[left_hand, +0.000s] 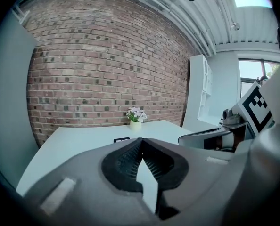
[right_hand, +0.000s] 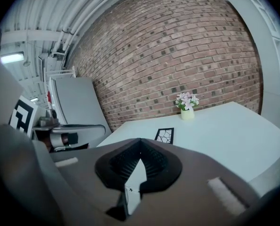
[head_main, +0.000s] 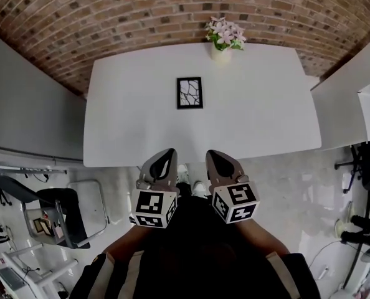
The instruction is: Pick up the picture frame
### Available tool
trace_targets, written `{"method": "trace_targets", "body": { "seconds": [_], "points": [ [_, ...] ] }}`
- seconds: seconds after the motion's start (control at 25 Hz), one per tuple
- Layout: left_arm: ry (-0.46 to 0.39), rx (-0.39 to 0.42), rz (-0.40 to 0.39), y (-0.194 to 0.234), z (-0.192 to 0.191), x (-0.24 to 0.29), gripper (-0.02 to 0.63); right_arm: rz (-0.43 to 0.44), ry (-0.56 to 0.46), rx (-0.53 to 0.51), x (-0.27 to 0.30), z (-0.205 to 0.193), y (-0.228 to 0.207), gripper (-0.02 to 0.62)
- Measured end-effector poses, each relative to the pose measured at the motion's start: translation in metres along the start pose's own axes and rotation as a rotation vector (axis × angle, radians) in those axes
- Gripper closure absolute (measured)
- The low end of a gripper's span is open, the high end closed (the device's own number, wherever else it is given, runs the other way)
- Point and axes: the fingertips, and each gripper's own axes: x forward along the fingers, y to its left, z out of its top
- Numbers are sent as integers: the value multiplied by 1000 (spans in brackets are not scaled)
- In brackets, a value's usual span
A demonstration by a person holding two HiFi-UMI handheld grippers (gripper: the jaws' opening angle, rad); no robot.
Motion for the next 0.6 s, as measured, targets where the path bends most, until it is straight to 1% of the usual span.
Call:
{"method": "trace_targets", "body": {
  "seconds": [0.16,0.32,0.6],
  "points": [
    [9,1,-34,10,8,27,606,-27,27,-9,21,8,-11,594],
    [19,-11,-50,30,10,49,606,-57,50,-27,43,18,-18,594],
    [-3,-53,-90,60,27,83,606,-129,86,-50,80,38,-36,594]
  ]
}}
